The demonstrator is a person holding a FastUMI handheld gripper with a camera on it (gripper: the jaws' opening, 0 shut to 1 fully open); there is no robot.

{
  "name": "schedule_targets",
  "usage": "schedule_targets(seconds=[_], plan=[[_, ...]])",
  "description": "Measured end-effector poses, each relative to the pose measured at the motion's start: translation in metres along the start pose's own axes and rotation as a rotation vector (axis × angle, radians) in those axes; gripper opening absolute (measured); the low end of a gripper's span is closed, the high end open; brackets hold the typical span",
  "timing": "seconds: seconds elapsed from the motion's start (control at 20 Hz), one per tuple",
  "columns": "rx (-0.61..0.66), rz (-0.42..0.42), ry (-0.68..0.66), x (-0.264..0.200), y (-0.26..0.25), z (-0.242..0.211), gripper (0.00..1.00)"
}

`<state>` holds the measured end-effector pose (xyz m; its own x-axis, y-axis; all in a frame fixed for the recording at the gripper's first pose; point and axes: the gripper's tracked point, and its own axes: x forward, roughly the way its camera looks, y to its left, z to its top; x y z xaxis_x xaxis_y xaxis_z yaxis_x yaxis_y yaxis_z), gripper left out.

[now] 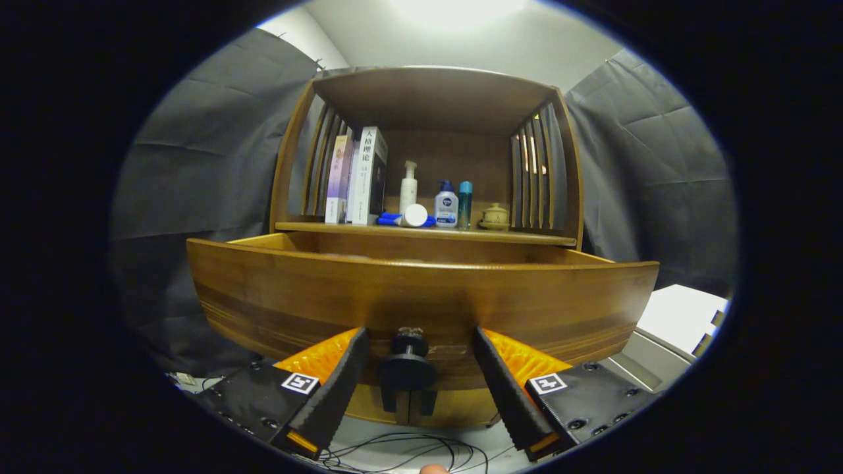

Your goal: Pull open the drawer, take out the items inside it, and place them on the countertop above the cabinet.

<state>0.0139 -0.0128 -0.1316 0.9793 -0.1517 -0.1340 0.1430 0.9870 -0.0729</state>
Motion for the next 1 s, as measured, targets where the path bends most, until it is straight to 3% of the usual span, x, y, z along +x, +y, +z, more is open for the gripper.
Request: schedule_targets(seconds=[1.0], plan=[[0.031, -0.016, 0.018, 0.077, 0.005, 0.019, 1.00]])
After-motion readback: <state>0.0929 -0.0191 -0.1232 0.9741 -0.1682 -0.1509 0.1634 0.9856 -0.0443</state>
